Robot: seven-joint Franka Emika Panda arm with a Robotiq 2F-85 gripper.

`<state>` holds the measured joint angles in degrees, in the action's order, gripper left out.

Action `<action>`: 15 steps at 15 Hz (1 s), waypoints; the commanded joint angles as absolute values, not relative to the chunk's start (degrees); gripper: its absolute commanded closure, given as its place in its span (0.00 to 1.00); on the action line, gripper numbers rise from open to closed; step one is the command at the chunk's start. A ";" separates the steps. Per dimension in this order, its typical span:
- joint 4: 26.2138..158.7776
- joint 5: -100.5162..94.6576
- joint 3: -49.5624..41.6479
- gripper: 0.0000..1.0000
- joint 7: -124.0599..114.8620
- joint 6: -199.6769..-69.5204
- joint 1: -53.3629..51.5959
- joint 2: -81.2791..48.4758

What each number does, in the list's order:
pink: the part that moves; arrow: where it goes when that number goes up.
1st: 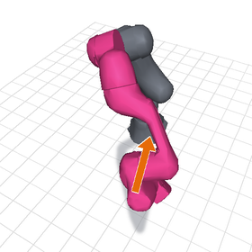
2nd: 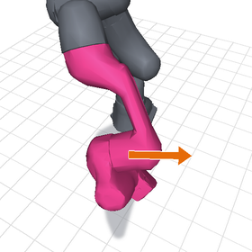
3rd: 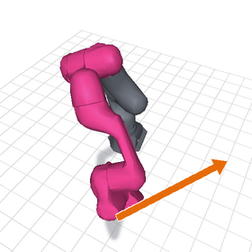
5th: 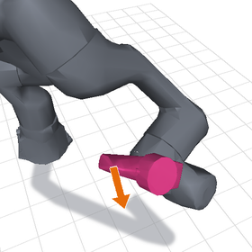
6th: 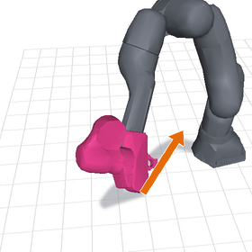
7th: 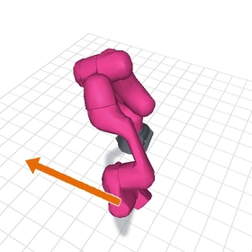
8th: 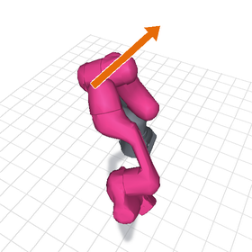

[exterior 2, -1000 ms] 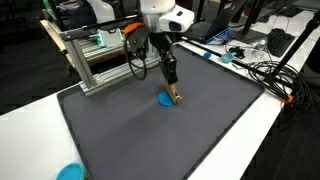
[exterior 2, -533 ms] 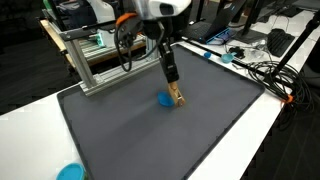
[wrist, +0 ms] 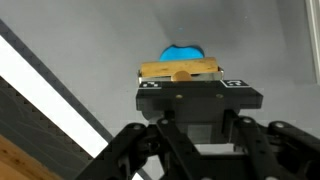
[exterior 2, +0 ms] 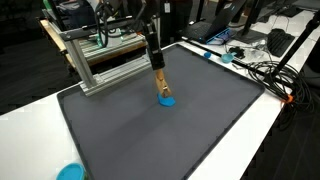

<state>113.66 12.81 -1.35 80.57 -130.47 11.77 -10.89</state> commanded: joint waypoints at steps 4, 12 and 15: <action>118.18 7.45 -1.80 0.78 73.64 -134.70 7.34 -8.08; 108.99 -12.44 0.81 0.78 68.06 -118.60 1.37 -9.04; 103.39 -14.00 1.91 0.78 65.87 -111.05 -0.53 -12.31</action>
